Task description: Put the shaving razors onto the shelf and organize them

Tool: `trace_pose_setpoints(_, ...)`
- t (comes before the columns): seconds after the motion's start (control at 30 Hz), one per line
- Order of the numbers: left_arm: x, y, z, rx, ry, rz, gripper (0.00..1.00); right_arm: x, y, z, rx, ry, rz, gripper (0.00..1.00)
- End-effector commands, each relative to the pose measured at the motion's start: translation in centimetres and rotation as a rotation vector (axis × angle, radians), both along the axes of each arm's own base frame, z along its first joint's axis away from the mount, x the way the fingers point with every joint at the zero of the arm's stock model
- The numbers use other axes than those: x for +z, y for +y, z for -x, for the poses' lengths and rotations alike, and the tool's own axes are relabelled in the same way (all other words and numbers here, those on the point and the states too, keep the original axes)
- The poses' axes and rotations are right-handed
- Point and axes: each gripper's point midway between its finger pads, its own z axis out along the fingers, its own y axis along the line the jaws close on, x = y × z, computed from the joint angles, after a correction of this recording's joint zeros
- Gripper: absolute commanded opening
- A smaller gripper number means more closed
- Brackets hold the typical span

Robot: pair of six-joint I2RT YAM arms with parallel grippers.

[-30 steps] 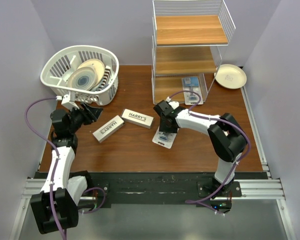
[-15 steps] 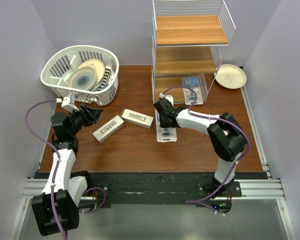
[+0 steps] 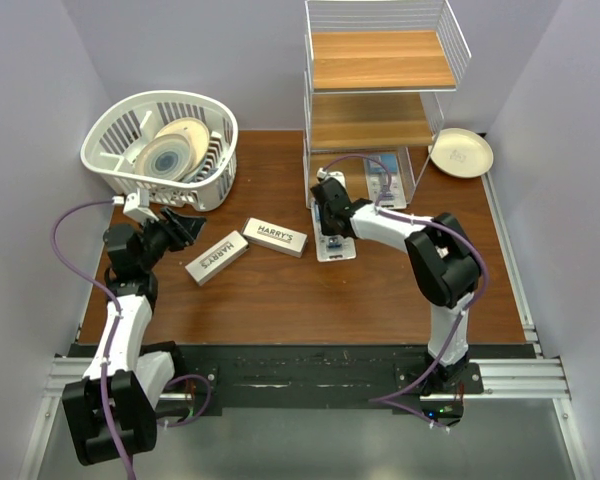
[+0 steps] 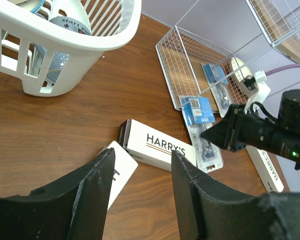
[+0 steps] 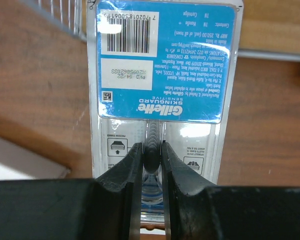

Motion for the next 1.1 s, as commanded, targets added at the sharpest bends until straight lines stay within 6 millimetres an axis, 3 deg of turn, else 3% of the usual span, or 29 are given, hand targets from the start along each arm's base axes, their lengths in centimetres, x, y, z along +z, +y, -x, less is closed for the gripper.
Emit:
trace_pose_setpoints(0.0, 0.7, 0.0, -0.2, -0.007, -0.038, 0.008, 0.53, 2.9, 0.3, -4.4, -0.013, -0.134, -0.012, 0.03)
trace_pose_setpoints(0.13, 0.6, -0.1, -0.1, -0.012, -0.038, 0.006, 0.53, 2.9, 0.8, -6.0, 0.008, -0.158, -0.003, 0.09)
trace_pose_setpoints(0.2, 0.7, -0.2, -0.1, -0.024, -0.050, 0.003, 0.54, 3.0, 1.2, -6.2, 0.030, -0.161, -0.010, 0.18)
trace_pose_setpoints(0.23, 0.8, -0.3, -0.1, -0.026, -0.051, 0.004, 0.54, 3.5, 1.4, -6.1, 0.038, -0.164, -0.018, 0.32)
trace_pose_setpoints(0.33, 1.1, -0.4, -0.1, -0.035, -0.055, 0.006, 0.54, 3.9, 1.5, -5.1, 0.075, -0.146, -0.028, 0.46)
trace_pose_setpoints(0.37, 1.1, -0.4, -0.1, -0.036, -0.051, 0.006, 0.54, 5.2, 1.3, -4.8, 0.079, -0.159, -0.038, 0.49)
trace_pose_setpoints(0.5, 1.8, -0.5, 0.0, -0.043, -0.068, -0.001, 0.54, 6.3, -0.2, -2.0, 0.158, -0.121, 0.015, 0.53)
trace_pose_setpoints(0.53, 2.0, -0.5, 0.1, -0.043, -0.074, -0.004, 0.54, 5.6, -0.9, -0.8, 0.192, -0.091, 0.048, 0.53)
trace_pose_setpoints(0.57, 1.9, -0.6, 0.3, -0.048, -0.077, -0.004, 0.54, 6.4, -1.2, -0.2, 0.228, -0.095, 0.062, 0.50)
trace_pose_setpoints(0.63, 1.9, -0.7, 0.5, -0.049, -0.090, -0.015, 0.55, 4.9, -2.9, 2.0, 0.321, -0.023, 0.161, 0.46)
trace_pose_setpoints(0.67, 2.0, -0.6, 0.5, -0.042, -0.096, -0.021, 0.55, 5.1, -3.2, 2.7, 0.366, -0.020, 0.179, 0.40)
trace_pose_setpoints(0.73, 2.0, -0.4, 0.8, -0.034, -0.110, -0.043, 0.55, 3.6, -4.3, 4.2, 0.534, -0.002, 0.277, 0.32)
trace_pose_setpoints(0.77, 2.1, -0.3, 0.8, -0.024, -0.117, -0.053, 0.55, 3.8, -4.3, 3.9, 0.646, -0.044, 0.348, 0.09)
trace_pose_setpoints(0.8, 2.1, -0.1, 1.0, -0.020, -0.124, -0.068, 0.56, 3.2, -4.3, 4.8, 0.735, -0.044, 0.358, 0.02)
trace_pose_setpoints(0.97, 1.2, 0.5, 1.4, 0.009, -0.125, -0.119, 0.57, 2.5, -3.3, 5.8, 1.167, -0.129, 0.503, 0.00)
trace_pose_setpoints(1.07, 0.6, 0.7, 1.5, 0.021, -0.113, -0.125, 0.59, 2.9, -2.4, 5.3, 1.214, -0.170, 0.504, 0.00)
